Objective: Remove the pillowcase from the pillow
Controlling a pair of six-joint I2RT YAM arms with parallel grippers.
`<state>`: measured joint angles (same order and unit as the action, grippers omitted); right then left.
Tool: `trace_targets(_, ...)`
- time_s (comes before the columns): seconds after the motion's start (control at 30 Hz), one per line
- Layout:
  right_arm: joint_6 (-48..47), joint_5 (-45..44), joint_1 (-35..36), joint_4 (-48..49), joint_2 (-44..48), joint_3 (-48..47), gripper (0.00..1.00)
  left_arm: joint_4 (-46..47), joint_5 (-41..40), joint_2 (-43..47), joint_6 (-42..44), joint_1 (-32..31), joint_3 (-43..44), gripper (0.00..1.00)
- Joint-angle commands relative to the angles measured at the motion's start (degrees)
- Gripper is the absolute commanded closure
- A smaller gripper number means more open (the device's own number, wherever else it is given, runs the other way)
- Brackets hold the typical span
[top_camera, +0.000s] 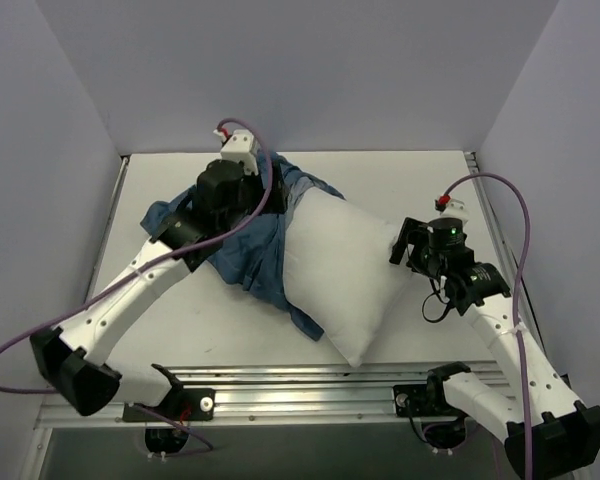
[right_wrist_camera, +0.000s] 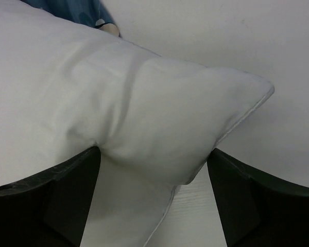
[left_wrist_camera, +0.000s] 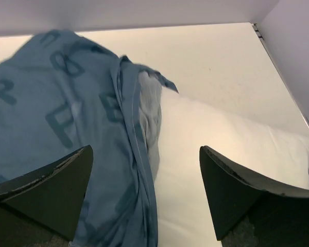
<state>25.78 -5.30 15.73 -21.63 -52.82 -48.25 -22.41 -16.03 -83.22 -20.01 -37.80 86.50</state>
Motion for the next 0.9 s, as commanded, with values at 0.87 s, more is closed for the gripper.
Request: trace_targets(0.87, -11.3, -3.7, 33.1, 9.2, -9.0, -5.4, 0.05, 28.3, 16.0, 14.7, -10.0, -2.2, -48.7, 0.23)
